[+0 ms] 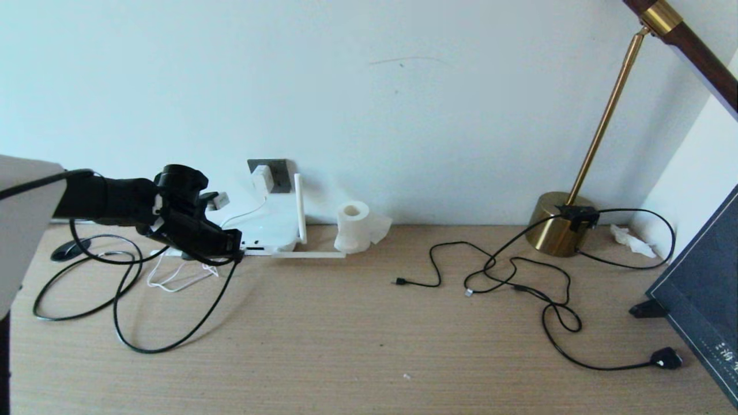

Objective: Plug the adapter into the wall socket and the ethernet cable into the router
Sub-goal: Plug cable into router interface

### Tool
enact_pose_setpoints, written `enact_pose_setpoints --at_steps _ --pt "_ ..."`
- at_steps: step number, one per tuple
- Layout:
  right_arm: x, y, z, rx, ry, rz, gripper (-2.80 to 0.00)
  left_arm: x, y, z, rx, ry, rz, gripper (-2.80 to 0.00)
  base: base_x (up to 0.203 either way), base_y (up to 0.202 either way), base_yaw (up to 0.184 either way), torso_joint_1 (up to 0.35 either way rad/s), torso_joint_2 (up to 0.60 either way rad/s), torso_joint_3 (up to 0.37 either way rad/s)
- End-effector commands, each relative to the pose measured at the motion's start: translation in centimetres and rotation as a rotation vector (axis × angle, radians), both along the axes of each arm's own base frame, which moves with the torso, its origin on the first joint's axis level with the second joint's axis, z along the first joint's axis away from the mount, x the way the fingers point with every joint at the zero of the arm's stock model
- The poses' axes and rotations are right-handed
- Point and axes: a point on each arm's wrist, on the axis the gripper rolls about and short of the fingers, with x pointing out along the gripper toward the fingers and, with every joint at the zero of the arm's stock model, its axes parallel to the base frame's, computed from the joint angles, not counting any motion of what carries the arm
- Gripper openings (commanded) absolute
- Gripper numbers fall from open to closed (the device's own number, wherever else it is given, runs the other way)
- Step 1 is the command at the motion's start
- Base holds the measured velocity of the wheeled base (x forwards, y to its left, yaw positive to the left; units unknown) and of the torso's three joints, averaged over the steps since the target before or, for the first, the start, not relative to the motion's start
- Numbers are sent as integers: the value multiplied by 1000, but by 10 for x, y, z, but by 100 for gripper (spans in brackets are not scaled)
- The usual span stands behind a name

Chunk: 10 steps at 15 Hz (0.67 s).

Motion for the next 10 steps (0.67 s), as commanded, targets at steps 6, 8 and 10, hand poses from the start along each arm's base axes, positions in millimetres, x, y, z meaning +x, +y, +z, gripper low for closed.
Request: enact_pose_setpoints --at_steps 6,8,10 --pt "0 0 0 -1 2 0 0 1 -1 -4 -1 11 -2 -280 0 0 0 0 0 0" --pt "0 0 0 1 2 0 0 1 -1 -6 -1 17 -3 -280 0 0 0 0 0 0" --pt "0 0 0 -1 2 0 0 1 -1 -6 -2 19 -2 -280 0 0 0 0 0 0"
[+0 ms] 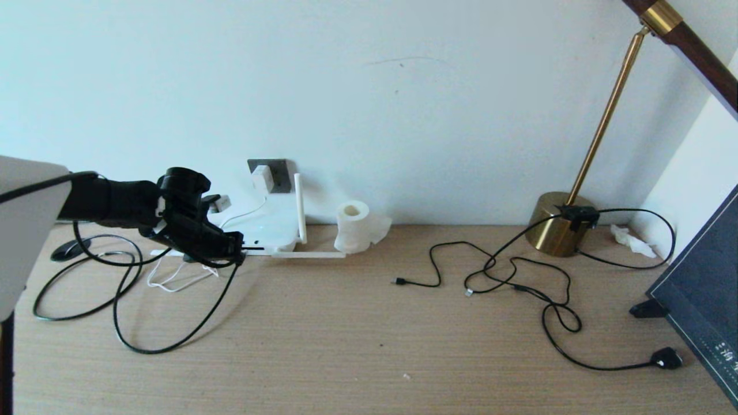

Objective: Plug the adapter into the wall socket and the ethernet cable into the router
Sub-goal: Plug cable into router interface

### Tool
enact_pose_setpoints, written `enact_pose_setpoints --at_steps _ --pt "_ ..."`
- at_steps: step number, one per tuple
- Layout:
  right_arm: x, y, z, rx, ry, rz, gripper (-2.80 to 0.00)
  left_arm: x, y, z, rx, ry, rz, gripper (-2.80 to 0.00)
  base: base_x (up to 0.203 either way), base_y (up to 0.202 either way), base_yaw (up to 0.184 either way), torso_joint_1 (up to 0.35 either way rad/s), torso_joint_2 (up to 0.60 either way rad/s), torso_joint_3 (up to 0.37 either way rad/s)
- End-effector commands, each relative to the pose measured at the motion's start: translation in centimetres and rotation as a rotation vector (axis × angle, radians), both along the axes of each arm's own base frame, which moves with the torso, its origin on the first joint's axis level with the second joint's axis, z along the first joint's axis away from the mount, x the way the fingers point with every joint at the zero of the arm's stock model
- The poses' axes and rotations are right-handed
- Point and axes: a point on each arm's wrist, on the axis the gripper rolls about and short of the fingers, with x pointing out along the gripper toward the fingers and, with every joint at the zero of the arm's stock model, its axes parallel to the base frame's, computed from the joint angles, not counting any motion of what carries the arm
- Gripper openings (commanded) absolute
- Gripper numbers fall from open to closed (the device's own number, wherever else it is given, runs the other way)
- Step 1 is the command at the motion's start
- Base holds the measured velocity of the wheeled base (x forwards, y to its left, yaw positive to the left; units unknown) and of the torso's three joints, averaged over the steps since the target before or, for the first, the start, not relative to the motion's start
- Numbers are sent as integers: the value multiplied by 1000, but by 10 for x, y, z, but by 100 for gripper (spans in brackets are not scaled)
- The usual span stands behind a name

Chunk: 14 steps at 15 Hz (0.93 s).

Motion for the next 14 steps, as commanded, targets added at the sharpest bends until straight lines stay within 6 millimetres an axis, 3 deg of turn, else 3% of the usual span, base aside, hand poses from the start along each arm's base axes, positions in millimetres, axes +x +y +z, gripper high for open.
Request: enact_pose_setpoints --at_steps 1,14 --pt "0 0 0 -1 2 1 0 0 0 -1 -1 4 1 -280 0 0 0 0 0 0" --pt "0 0 0 -1 1 1 0 9 2 -7 -2 0 2 -280 0 0 0 0 0 0"
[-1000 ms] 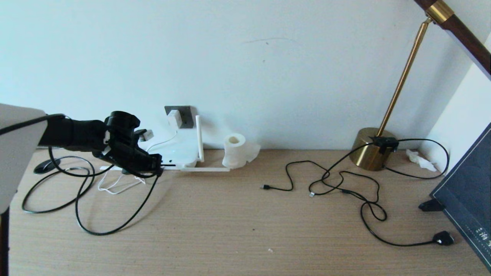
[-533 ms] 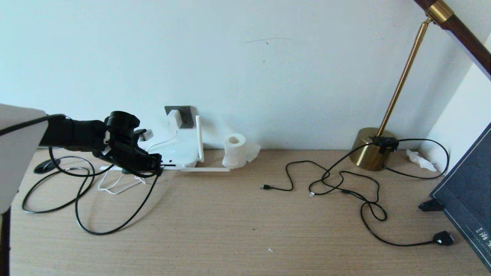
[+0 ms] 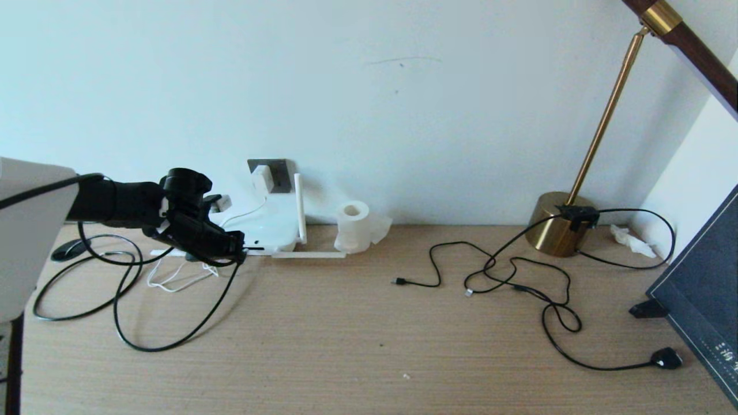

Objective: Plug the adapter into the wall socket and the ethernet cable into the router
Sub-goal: Plug cable into router interface

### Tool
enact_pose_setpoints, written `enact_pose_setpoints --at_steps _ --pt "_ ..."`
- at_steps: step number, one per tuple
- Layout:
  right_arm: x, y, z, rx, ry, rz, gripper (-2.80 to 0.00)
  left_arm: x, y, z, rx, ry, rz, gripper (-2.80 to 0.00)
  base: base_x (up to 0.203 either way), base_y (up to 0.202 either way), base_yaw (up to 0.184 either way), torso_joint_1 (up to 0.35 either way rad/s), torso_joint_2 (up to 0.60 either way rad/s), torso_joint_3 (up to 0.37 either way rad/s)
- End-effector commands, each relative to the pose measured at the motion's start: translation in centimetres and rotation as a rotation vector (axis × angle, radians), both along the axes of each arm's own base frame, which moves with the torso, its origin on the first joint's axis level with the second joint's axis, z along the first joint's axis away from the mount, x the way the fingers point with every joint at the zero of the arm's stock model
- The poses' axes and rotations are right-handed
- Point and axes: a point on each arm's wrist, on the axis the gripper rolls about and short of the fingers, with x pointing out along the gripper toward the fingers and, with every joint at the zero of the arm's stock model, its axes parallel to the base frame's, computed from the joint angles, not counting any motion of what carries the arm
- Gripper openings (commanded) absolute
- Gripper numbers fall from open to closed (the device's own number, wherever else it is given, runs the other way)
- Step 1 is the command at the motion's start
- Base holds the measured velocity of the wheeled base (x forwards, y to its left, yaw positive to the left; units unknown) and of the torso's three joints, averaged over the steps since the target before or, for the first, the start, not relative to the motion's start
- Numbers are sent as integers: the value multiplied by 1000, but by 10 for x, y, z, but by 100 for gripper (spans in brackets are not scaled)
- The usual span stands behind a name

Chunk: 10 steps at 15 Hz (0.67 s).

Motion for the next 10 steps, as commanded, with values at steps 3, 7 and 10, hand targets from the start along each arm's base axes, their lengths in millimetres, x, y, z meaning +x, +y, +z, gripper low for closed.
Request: enact_pose_setpoints --at_steps 3,7,10 --pt "0 0 0 0 1 1 0 3 0 -5 -1 6 0 -280 0 0 0 0 0 0" --pt "0 0 0 1 2 1 0 7 0 -4 0 -1 0 -280 0 0 0 0 0 0" --pt "0 0 0 0 1 1 0 8 1 -3 1 -8 2 -280 0 0 0 0 0 0"
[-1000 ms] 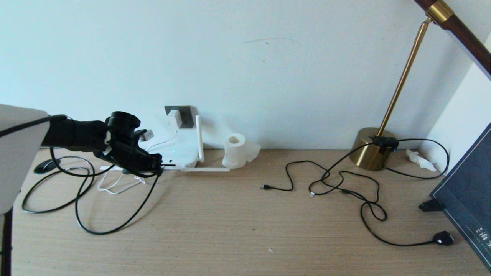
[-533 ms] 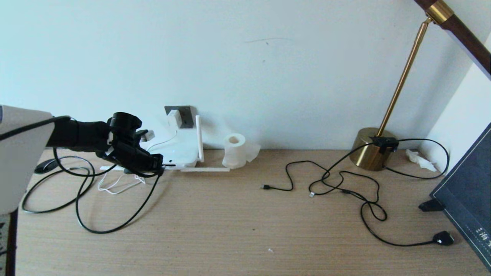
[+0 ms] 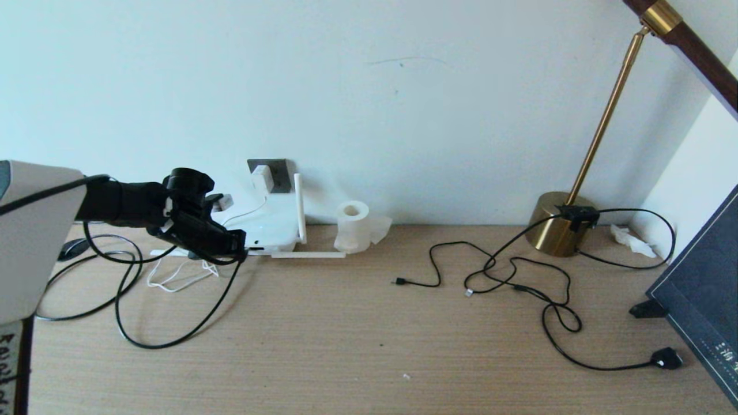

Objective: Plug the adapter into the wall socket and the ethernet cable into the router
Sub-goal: Plug cable into router interface

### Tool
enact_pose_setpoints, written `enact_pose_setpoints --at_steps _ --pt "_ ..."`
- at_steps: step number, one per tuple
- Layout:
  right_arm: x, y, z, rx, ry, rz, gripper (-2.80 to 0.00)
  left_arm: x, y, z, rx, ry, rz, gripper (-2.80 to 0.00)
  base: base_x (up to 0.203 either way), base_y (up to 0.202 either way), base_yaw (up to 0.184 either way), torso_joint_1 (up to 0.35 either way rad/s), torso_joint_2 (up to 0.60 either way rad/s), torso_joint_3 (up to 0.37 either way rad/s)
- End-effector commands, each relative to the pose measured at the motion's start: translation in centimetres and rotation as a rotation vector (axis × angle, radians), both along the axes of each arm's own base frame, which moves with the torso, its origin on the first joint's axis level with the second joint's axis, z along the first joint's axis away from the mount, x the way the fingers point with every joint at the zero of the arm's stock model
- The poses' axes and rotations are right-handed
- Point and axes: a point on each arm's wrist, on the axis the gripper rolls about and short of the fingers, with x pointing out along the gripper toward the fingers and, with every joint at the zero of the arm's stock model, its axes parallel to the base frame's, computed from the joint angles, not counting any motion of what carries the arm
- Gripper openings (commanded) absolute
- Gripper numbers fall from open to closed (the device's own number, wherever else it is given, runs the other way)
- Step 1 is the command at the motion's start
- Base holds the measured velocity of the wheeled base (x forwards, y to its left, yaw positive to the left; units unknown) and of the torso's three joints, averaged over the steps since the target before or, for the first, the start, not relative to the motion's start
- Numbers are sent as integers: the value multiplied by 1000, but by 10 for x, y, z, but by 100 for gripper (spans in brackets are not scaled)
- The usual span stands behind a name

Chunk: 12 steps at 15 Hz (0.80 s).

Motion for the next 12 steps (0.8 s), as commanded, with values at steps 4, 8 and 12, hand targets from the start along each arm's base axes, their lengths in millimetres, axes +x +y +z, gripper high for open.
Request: enact_pose_setpoints --at_steps 4,8,12 --pt "0 0 0 0 2 0 0 1 1 0 0 -1 2 -280 0 0 0 0 0 0" --pt "0 0 0 0 2 0 0 1 3 1 -2 -2 7 -280 0 0 0 0 0 0" --pt "0 0 0 0 2 0 0 0 5 2 -2 -3 12 -280 0 0 0 0 0 0"
